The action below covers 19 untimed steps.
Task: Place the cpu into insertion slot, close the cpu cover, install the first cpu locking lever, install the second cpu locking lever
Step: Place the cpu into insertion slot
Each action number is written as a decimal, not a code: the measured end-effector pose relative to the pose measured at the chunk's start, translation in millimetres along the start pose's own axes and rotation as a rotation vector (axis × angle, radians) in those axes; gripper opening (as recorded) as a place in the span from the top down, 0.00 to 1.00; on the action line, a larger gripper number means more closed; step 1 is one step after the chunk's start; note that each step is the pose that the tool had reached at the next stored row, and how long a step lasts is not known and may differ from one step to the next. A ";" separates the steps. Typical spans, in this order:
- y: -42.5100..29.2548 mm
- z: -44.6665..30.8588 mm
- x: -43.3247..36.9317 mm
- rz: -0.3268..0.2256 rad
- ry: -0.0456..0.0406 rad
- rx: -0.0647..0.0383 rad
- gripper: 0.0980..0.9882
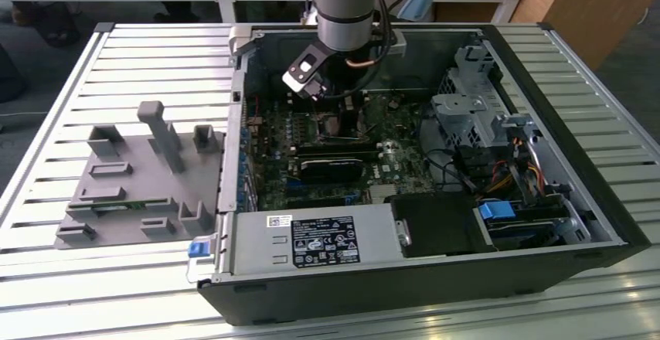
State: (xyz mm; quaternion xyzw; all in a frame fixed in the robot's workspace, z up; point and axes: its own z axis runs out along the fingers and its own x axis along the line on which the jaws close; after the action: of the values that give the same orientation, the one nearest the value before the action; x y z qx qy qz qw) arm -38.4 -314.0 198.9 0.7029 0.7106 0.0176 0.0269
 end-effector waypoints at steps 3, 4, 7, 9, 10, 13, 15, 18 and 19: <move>0.2 -3.1 -0.1 0.000 0.0000 0.000 0.42; 0.3 -4.3 -0.1 0.000 0.0001 0.000 0.42; 0.5 -7.8 -0.3 0.000 0.0000 0.000 0.51; 0.6 -9.7 -0.4 0.000 0.0000 0.000 0.58; 0.7 -10.6 -0.4 0.000 0.0000 0.001 0.64; 0.9 -12.7 -0.5 0.000 0.0001 0.001 0.77; 1.1 -13.7 -0.5 0.000 0.0001 0.002 0.84; 1.2 -15.1 -0.5 0.000 0.0000 0.003 0.97; 1.3 -15.7 -0.5 0.000 0.0001 0.003 0.99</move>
State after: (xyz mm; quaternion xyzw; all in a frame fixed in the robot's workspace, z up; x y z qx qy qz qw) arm -38.1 -314.3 214.7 0.7029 0.7106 0.0167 0.0259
